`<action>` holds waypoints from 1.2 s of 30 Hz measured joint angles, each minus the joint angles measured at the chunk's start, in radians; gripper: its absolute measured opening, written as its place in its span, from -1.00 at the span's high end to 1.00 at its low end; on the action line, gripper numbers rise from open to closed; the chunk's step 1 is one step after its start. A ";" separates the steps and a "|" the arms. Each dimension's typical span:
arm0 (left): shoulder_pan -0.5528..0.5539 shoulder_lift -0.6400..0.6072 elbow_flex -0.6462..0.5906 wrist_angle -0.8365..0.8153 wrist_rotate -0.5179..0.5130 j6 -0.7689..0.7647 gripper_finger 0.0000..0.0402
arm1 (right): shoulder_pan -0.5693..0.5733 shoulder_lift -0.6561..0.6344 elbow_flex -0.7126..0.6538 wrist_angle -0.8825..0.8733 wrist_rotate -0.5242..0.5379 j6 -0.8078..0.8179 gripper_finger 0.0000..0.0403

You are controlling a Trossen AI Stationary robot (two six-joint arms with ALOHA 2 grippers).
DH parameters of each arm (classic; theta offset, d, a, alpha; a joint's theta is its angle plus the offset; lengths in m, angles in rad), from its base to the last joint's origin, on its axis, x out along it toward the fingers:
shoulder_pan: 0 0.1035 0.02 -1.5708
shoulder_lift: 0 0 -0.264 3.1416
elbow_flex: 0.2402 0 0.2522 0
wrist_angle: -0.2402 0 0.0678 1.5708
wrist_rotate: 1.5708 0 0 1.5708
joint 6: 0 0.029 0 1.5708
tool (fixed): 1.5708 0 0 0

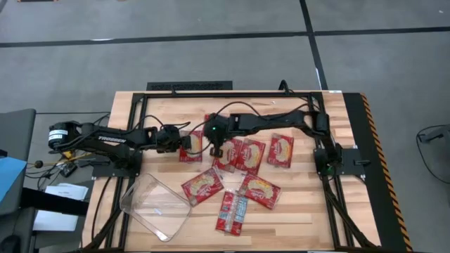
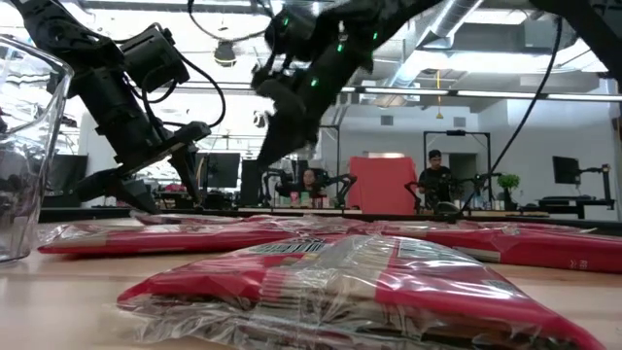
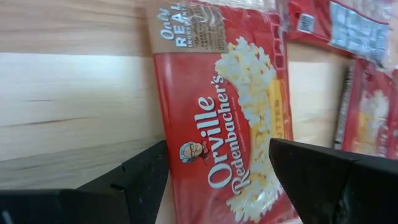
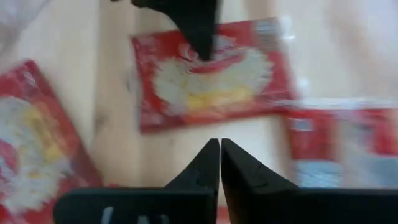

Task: Sort popcorn bags into baskets
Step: Put the red popcorn bag into the transparent bin

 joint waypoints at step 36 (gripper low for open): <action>-0.002 -0.001 -0.147 0.255 0.034 -0.037 -0.31 | 0.010 0.219 0.005 0.213 -0.081 0.073 0.85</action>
